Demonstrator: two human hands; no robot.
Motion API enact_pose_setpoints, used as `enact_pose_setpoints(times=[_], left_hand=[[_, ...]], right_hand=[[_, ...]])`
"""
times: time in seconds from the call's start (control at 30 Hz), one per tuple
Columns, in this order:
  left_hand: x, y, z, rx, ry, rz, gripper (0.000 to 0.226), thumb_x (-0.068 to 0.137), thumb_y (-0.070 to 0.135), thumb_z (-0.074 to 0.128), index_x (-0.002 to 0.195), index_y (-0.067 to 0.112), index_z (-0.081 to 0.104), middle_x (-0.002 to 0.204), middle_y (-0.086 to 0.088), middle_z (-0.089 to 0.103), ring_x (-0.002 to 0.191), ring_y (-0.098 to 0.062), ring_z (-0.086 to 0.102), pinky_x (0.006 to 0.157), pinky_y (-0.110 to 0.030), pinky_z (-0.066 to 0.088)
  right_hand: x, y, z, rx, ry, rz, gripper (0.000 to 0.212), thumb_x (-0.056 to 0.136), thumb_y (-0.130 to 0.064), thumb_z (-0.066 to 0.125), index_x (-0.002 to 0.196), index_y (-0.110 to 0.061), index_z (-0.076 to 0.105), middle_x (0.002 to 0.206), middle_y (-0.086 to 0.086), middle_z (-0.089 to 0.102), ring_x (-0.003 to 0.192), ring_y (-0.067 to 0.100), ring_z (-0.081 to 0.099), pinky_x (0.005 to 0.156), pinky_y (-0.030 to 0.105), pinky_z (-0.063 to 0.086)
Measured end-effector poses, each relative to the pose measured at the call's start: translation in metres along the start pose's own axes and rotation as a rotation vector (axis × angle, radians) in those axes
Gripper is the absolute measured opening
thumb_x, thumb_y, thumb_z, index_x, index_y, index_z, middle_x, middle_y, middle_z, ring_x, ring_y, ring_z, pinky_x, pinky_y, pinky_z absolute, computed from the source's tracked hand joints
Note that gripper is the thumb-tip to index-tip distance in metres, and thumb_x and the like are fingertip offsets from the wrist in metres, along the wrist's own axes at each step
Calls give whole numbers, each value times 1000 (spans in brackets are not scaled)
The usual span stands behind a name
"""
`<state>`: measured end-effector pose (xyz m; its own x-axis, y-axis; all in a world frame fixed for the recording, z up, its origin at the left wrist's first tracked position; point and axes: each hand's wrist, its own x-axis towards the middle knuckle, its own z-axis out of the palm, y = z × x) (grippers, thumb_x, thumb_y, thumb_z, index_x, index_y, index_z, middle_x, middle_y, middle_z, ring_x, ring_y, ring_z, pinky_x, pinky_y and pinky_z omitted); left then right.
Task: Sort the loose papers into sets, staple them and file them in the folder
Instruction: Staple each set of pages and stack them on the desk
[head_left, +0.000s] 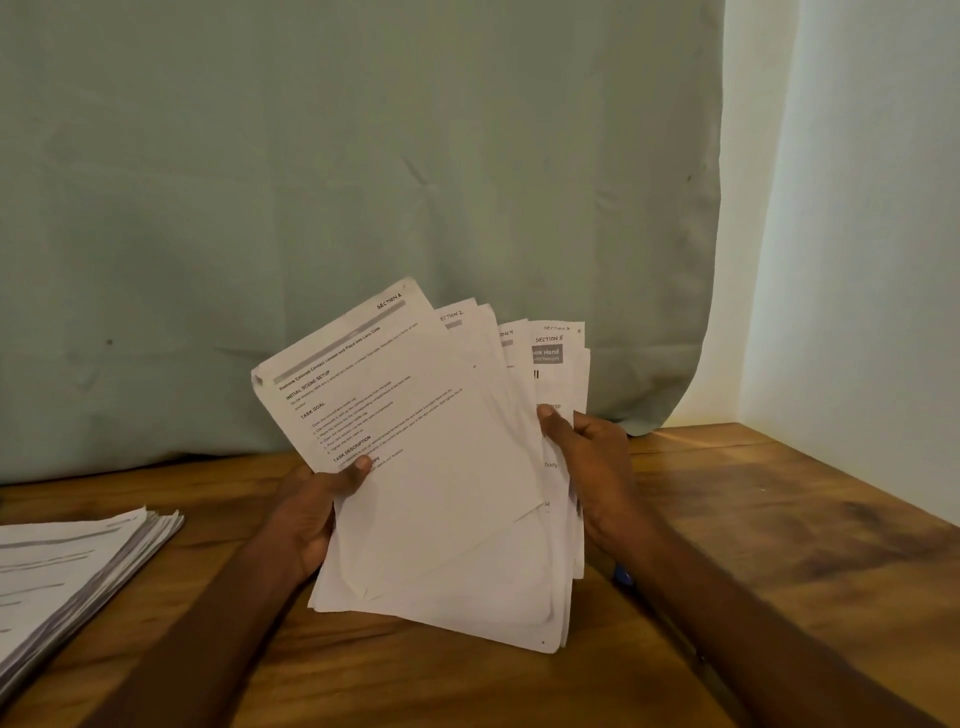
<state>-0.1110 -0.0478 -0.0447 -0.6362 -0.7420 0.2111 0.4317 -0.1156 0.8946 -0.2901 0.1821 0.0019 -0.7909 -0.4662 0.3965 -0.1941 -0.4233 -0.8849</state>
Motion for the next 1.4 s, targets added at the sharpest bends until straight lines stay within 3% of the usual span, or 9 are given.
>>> enact_pose_setpoints(times=[0.17, 0.27, 0.37, 0.47, 0.6, 0.87, 1.03, 1.2, 1.4], left_hand=[[4, -3, -4, 76, -29, -20, 58, 75, 11, 78, 131, 13, 66, 124, -6, 74, 113, -28, 71, 87, -41, 59], [8, -5, -4, 156, 17, 52, 38, 86, 5, 72, 119, 23, 67, 112, 5, 76, 99, -12, 74, 91, -39, 56], [10, -6, -6, 122, 74, 27, 33, 87, 5, 72, 112, 26, 69, 111, 6, 76, 101, -15, 72, 86, -35, 55], [12, -5, -10, 35, 143, -23, 30, 90, 1, 71, 114, 20, 70, 120, -4, 73, 110, -25, 68, 87, -37, 53], [7, -1, -6, 39, 141, -22, 37, 92, -3, 69, 126, 13, 66, 128, -10, 70, 118, -31, 64, 102, -48, 51], [2, 3, 0, 10, 81, -20, 41, 92, -5, 66, 128, 15, 65, 127, -9, 71, 117, -29, 66, 99, -46, 51], [2, 2, -1, 39, 77, -4, 36, 91, -4, 67, 117, 21, 69, 113, 0, 77, 104, -21, 71, 87, -39, 56], [2, 1, 0, 79, 98, 34, 36, 94, -3, 66, 122, 19, 64, 114, 5, 71, 103, -13, 67, 79, -29, 52], [5, 0, -2, 43, 123, 24, 42, 94, -5, 66, 131, 16, 62, 124, -3, 70, 113, -23, 65, 99, -41, 50]], right_hand=[[-1, 1, 1, 42, -35, 44, 22, 90, -32, 77, 107, -18, 79, 103, -1, 80, 91, 18, 77, 71, 29, 62], [1, 1, 3, 74, -6, 114, 21, 101, -29, 62, 112, -19, 76, 102, -2, 80, 91, 19, 77, 78, 36, 59], [1, -1, 3, 123, -31, 102, 24, 100, -21, 57, 110, -16, 78, 105, 5, 79, 94, 28, 76, 76, 37, 60], [-1, -5, 3, 117, -51, 35, 27, 101, -17, 53, 109, -19, 78, 106, -1, 79, 92, 19, 76, 69, 25, 60], [-3, 1, 0, -83, -15, -78, 31, 101, -9, 60, 118, -33, 73, 113, -20, 74, 100, 1, 71, 77, 25, 62], [-1, 1, -3, -50, 45, -191, 86, 76, -16, 88, 140, -49, 41, 117, -24, 65, 102, 0, 68, 65, 13, 55], [0, 2, -4, -115, 50, -177, 74, 83, -14, 84, 144, -35, 47, 129, -12, 61, 113, 8, 62, 75, 15, 58], [4, 2, -1, 5, 121, -68, 36, 100, -19, 65, 134, -30, 59, 124, -8, 67, 90, -1, 71, 64, 17, 57], [6, 0, -4, 51, 146, -23, 35, 103, -8, 57, 131, -28, 63, 111, -9, 72, 82, 2, 74, 60, 19, 57]])
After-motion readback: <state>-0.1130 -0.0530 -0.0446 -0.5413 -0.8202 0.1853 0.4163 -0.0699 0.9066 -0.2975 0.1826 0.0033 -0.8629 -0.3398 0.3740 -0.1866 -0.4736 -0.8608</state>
